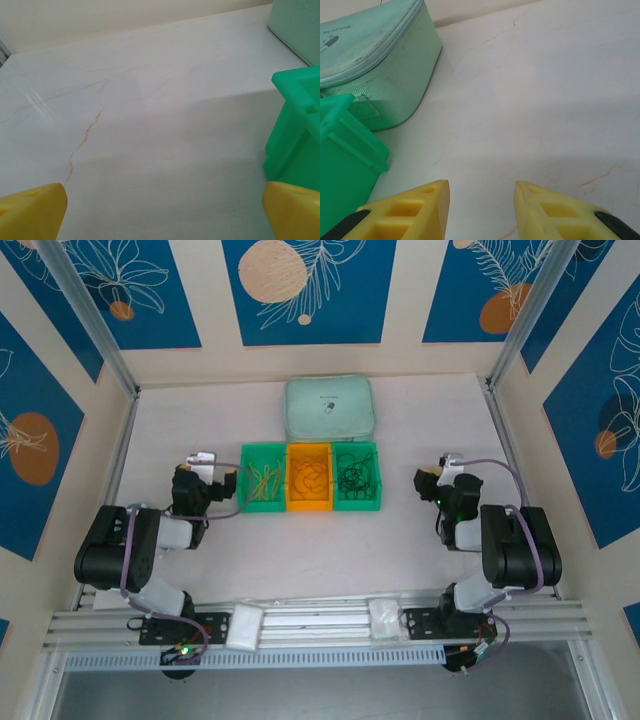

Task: Untangle the cables

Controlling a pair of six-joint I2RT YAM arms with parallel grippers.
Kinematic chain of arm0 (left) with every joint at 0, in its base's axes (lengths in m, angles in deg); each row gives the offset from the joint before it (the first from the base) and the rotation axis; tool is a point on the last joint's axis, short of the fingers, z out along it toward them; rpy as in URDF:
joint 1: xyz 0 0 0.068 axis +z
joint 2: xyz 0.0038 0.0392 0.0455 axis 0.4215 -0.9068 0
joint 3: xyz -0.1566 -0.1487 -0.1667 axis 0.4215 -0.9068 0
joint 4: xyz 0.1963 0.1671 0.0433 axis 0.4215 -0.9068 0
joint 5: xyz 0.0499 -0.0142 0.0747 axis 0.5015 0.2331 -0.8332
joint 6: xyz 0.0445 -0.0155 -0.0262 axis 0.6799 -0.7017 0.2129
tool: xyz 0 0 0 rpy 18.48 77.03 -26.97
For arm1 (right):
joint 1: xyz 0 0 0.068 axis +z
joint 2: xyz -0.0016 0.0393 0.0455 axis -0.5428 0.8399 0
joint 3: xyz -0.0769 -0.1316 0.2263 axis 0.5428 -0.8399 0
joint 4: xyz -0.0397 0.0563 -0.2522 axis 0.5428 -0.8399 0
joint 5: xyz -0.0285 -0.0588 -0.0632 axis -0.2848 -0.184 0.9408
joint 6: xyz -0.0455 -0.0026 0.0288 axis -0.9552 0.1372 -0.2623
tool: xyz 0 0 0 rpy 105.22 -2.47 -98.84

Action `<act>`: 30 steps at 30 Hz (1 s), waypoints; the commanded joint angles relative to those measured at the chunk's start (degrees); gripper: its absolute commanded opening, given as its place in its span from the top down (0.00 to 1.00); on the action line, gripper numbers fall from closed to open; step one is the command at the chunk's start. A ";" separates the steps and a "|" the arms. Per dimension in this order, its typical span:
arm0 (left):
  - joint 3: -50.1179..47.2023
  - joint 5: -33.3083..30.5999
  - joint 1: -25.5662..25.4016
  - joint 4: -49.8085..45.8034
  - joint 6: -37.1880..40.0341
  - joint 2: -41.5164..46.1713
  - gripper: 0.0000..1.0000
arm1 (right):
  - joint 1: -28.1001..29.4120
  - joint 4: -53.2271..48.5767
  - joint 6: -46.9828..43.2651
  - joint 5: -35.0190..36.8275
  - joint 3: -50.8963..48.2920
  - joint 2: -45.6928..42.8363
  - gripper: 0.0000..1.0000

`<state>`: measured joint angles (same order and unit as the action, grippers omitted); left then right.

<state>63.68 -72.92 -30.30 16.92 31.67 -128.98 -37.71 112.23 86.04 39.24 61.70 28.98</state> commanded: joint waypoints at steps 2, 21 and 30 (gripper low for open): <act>0.71 0.97 0.62 -0.10 -1.06 0.08 0.00 | 0.97 -3.07 -2.48 -1.65 4.65 -0.06 0.59; 0.80 1.08 0.62 -0.23 -1.11 0.00 0.00 | 5.78 -5.23 -6.34 5.79 6.04 0.20 0.01; 0.71 1.08 0.66 -0.18 -1.09 0.08 0.01 | 7.10 -2.65 -7.20 8.24 4.71 0.26 0.01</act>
<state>63.68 -72.90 -30.30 16.92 31.67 -128.98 -30.94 106.86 80.16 45.49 67.25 29.00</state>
